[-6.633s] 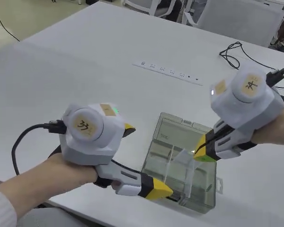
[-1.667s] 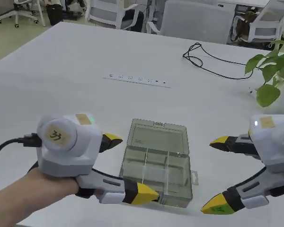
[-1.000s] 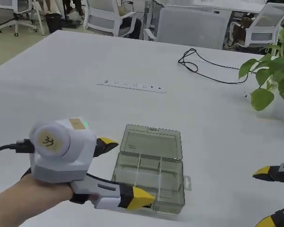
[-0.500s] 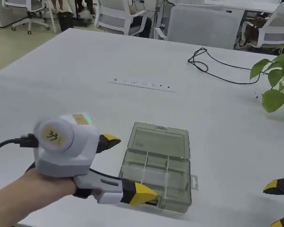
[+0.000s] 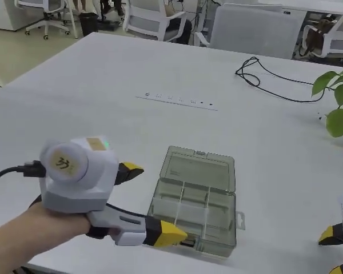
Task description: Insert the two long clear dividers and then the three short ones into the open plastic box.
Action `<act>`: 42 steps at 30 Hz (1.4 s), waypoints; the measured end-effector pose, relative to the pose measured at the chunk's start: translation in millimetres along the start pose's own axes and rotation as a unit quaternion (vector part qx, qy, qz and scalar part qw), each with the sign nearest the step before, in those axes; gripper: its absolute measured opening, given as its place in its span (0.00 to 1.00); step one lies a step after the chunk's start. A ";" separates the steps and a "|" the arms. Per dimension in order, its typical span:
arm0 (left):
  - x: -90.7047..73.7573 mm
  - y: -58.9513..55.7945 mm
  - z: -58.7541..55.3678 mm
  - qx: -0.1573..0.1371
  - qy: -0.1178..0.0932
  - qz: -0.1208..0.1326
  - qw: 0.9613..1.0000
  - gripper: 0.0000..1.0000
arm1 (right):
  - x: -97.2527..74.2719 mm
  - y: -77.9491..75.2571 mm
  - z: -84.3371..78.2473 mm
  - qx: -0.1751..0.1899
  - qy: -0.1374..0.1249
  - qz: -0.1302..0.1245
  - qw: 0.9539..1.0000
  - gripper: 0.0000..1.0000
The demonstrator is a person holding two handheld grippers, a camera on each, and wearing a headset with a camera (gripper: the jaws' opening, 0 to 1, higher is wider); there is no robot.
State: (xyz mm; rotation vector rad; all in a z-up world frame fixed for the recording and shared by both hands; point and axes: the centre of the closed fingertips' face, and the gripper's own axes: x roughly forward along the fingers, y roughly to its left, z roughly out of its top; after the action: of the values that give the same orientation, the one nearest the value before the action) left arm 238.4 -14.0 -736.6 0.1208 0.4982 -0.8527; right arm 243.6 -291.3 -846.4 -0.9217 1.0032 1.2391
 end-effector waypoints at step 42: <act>7.6 0.7 -7.8 -0.034 -0.010 -0.004 0.999 0.89 | 1.5 -13.7 11.3 -0.003 -0.014 -0.026 1.000 0.32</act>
State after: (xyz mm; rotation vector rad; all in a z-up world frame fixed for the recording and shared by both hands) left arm 240.2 -16.5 -747.1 0.0489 0.5089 -0.8432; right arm 258.4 -281.7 -844.1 -0.9260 0.9486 1.2095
